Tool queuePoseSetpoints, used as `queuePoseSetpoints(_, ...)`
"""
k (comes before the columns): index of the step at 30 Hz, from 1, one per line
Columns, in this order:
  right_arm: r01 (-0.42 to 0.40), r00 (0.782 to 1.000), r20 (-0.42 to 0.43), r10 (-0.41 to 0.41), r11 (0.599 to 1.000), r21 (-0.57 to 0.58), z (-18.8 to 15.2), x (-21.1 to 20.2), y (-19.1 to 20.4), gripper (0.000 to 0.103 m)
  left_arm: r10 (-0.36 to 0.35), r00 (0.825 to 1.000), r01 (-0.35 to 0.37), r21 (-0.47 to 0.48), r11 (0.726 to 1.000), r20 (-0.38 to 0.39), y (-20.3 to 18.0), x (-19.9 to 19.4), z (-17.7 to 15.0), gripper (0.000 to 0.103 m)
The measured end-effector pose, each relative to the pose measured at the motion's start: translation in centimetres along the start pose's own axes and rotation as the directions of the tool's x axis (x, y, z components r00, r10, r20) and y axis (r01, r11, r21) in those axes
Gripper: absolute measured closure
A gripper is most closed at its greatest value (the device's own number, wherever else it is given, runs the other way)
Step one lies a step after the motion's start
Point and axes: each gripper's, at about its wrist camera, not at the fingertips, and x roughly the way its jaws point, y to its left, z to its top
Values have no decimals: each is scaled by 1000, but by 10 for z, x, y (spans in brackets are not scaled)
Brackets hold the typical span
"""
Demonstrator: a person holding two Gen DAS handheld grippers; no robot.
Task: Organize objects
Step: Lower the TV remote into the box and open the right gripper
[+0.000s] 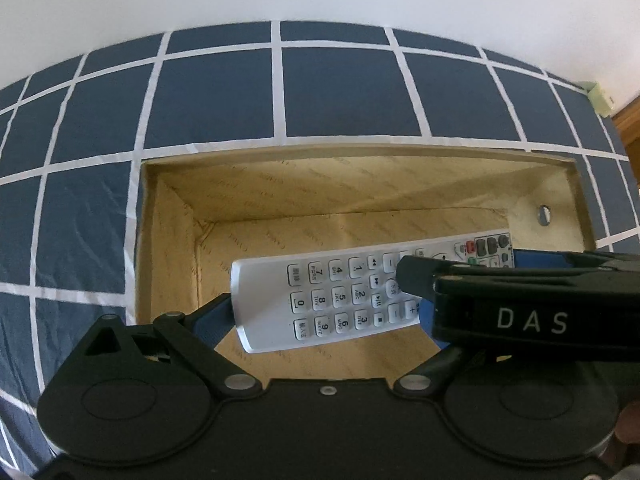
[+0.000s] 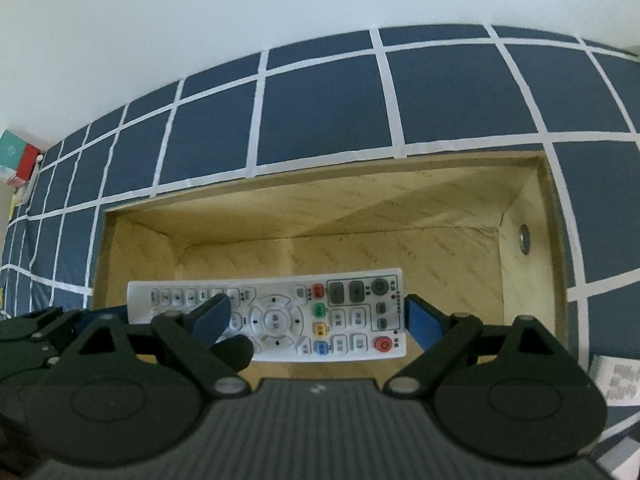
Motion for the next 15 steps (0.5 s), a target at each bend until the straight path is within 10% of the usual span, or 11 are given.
queuePoseSetpoints(15, 17, 999, -28, -16, 999, 37, 21, 45, -17, 11, -17, 999, 17, 13, 1000, -40, 5, 45, 23, 6)
